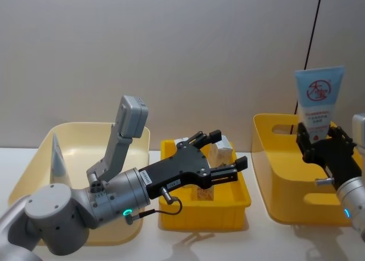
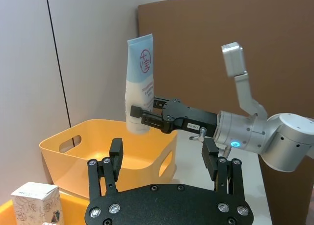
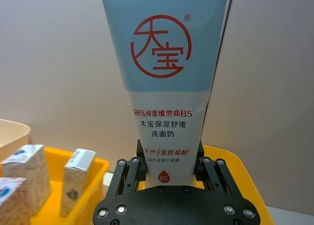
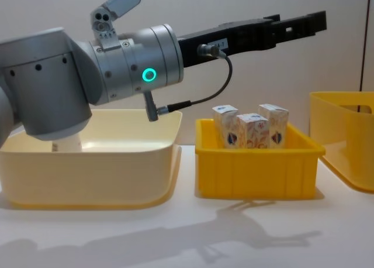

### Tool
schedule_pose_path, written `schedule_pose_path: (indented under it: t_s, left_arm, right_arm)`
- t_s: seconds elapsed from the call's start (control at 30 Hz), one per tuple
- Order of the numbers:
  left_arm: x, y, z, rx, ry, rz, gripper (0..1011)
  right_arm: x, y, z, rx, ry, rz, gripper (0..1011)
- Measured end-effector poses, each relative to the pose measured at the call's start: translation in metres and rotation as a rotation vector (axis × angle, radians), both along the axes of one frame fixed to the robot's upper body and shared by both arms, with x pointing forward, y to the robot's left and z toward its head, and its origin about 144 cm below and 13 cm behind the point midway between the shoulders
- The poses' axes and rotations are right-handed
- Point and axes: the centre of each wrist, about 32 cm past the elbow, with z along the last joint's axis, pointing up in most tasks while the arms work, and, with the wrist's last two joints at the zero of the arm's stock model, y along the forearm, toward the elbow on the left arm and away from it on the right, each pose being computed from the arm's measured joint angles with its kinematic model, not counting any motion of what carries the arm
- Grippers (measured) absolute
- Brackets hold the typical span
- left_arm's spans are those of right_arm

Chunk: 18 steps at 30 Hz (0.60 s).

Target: Bimanual collaborative sorting of washing and personal care products

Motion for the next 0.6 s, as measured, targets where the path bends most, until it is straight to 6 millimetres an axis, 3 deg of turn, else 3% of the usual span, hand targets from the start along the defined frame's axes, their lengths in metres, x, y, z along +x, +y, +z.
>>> schedule_pose_path:
  t_s: [0.6]
  left_arm:
    - [0.0,0.0,0.0,0.0,0.0,0.0,1001]
  right_arm:
    - [0.013,-0.006,-0.01,0.032,0.146,-0.1,515]
